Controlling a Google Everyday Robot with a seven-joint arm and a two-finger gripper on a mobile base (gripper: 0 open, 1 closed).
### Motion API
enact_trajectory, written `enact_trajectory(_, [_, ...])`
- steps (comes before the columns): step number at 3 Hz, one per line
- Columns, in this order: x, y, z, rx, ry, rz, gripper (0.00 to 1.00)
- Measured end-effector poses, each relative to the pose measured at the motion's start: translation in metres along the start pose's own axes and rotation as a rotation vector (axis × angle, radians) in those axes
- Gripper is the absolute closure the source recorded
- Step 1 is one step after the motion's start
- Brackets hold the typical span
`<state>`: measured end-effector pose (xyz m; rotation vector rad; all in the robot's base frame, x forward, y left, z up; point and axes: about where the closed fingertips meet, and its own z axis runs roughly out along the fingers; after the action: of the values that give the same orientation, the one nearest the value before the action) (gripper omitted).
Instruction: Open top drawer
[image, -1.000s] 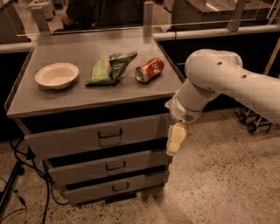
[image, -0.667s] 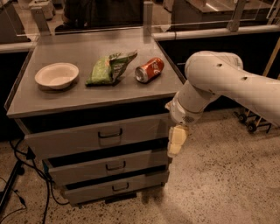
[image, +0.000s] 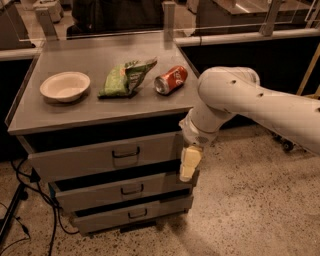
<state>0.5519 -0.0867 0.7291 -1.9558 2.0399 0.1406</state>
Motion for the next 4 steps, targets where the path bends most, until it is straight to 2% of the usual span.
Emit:
enact_trajectory(1, [-0.008, -0.024, 0.016, 0.013, 0.009, -0.012, 0.00])
enact_trajectory(3, [-0.007, -0.020, 0.043, -0.030, 0.021, -0.014, 0.00])
enact_trajectory(4, [-0.002, -0.034, 0.049, -0.020, 0.037, -0.026, 0.00])
